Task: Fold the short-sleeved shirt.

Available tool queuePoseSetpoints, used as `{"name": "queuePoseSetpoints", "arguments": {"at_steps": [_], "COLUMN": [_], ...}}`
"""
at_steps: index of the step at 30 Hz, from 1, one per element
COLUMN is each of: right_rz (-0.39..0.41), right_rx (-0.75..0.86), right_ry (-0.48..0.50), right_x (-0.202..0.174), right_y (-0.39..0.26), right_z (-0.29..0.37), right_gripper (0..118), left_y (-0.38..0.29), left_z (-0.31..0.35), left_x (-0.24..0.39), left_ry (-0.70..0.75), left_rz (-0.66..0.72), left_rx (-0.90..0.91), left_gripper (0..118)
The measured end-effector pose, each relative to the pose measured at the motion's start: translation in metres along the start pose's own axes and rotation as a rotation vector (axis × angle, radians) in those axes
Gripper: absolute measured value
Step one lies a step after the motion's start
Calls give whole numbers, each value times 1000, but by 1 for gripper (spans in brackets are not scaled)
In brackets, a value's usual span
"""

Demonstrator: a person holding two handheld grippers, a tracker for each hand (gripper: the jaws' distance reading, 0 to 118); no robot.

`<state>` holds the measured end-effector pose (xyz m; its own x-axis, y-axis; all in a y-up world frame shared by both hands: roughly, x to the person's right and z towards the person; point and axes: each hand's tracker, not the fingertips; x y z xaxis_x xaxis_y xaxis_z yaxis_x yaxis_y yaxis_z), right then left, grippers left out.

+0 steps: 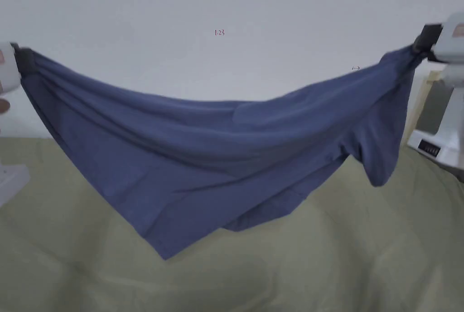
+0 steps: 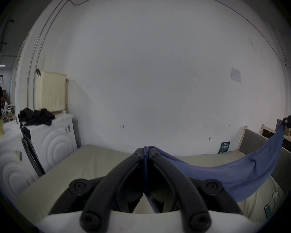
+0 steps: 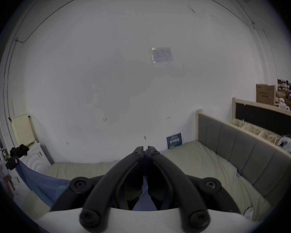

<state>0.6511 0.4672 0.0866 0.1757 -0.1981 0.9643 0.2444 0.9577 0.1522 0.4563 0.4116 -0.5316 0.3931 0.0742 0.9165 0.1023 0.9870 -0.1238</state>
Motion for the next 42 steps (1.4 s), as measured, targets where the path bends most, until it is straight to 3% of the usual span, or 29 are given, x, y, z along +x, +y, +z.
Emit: {"name": "queuePoseSetpoints", "arguments": {"at_steps": [4, 12, 19, 24, 30, 35, 36, 37, 38, 39, 40, 42], "right_rz": [-27, -34, -37, -31, -46, -43, -57, -58, -41, -30, -38, -92], "right_rx": [-86, -133, -168, -278, -438, -496, -478, -467, -453, -436, -422, -346], "right_ry": [-11, -11, 33, 41, -21, -149, -151, -149, -165, -166, -150, -97], "right_x": [13, 31, 58, 83, 102, 131, 134, 137, 138, 139, 140, 133], "right_y": [-47, -80, -129, -213, -338, -405, -408, -408, -405, -402, -397, -385], "right_z": [-23, -6, 94, 175, 237, 238, 239, 240, 245, 249, 255, 280], "right_gripper": [4, 4, 4, 4, 5, 5, 7, 17, 39, 80, 103, 110], "left_y": [-49, -82, -120, -194, -310, -354, -353, -347, -339, -331, -323, -303], "left_z": [-20, 13, 109, 194, 269, 265, 265, 268, 272, 276, 283, 315], "left_x": [-1, 2, -18, -36, -52, -71, -72, -71, -72, -72, -74, -70], "left_ry": [-28, -38, -37, -31, -20, -5, -13, -45, -48, -47, -64, -84], "left_rz": [15, -6, -15, -2, 32, 102, 114, 132, 107, 84, 64, 3], "left_rx": [-93, -119, -186, -335, -559, -640, -624, -580, -526, -493, -473, -406], "left_gripper": [1, 1, 1, 1, 1, 1, 7, 19, 52, 98, 103, 100]}}
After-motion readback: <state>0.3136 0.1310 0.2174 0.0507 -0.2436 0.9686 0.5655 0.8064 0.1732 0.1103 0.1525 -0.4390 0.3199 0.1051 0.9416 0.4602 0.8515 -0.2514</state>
